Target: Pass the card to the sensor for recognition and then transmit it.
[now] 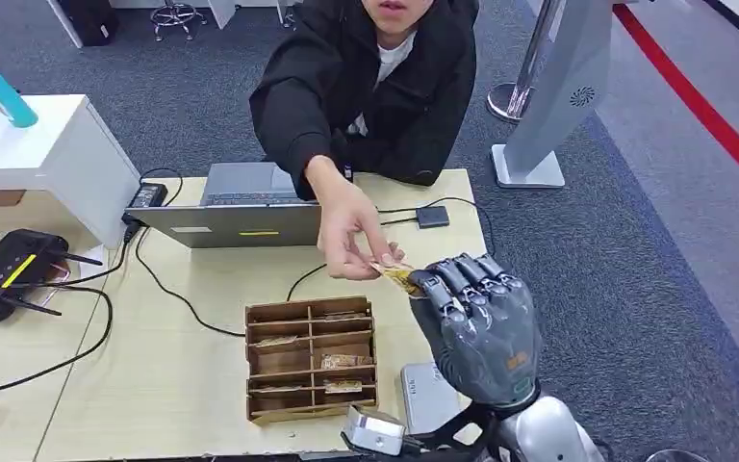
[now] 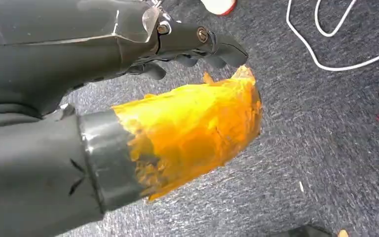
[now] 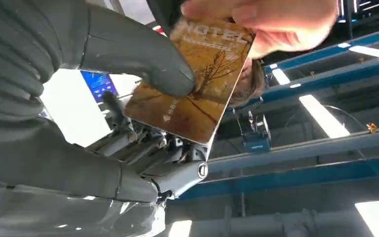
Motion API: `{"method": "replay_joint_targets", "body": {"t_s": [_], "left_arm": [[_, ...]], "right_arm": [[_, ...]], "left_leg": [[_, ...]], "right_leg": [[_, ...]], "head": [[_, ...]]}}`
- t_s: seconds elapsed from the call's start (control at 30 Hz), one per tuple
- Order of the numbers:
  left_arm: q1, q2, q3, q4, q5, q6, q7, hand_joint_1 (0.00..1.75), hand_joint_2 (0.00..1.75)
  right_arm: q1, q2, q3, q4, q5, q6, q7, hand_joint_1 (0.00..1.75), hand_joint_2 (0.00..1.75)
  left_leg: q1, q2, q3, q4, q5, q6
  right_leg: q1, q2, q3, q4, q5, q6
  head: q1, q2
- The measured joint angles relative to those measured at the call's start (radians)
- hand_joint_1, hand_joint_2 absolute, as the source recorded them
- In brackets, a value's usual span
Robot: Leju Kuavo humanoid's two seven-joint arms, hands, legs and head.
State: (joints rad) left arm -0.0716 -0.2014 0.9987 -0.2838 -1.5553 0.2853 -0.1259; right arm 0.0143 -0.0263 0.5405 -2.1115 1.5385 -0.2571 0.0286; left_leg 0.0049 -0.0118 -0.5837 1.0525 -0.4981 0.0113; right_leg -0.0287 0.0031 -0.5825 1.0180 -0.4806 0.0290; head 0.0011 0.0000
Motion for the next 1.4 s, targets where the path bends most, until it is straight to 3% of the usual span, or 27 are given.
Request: {"method": "replay_joint_targets", "body": {"t_s": [0.23,0.4,0.87,1.2,1.4], "left_arm": [[0.001,-0.001,0.000,0.000,0.000,0.000,0.000,0.00,0.00],[0.002,-0.005,0.000,-0.005,0.000,-0.002,0.000,0.00,0.00],[0.016,-0.017,0.001,-0.025,0.000,-0.012,-0.002,0.00,0.00],[0.017,-0.020,0.001,-0.040,0.000,-0.023,-0.005,0.00,0.00],[0.017,-0.020,0.001,-0.041,0.000,-0.024,-0.011,0.00,0.00]], "right_arm": [[0.022,0.003,-0.004,-0.009,-0.018,-0.015,-0.022,1.75,1.75],[0.033,0.006,-0.006,-0.011,-0.097,-0.006,-0.042,1.75,1.75],[0.115,0.043,-0.056,-0.016,-0.428,0.138,-0.136,1.75,1.75],[0.169,0.079,-0.106,-0.007,-0.525,0.221,-0.152,1.75,1.75],[0.197,0.082,-0.114,0.017,-0.552,0.225,-0.146,1.75,1.75]], "left_leg": [[0.000,0.000,0.000,0.000,0.000,0.000],[0.000,0.000,0.000,0.000,0.000,0.000],[0.000,0.000,0.000,0.000,0.000,0.000],[0.000,0.000,0.000,0.000,0.000,0.000],[0.000,0.000,0.000,0.000,0.000,0.000]], "right_leg": [[0.000,0.000,0.000,0.000,0.000,0.000],[0.000,0.000,0.000,0.000,0.000,0.000],[0.000,0.000,0.000,0.000,0.000,0.000],[0.000,0.000,0.000,0.000,0.000,0.000],[0.000,0.000,0.000,0.000,0.000,0.000]], "head": [[0.000,0.000],[0.000,0.000],[0.000,0.000],[0.000,0.000],[0.000,0.000]]}}
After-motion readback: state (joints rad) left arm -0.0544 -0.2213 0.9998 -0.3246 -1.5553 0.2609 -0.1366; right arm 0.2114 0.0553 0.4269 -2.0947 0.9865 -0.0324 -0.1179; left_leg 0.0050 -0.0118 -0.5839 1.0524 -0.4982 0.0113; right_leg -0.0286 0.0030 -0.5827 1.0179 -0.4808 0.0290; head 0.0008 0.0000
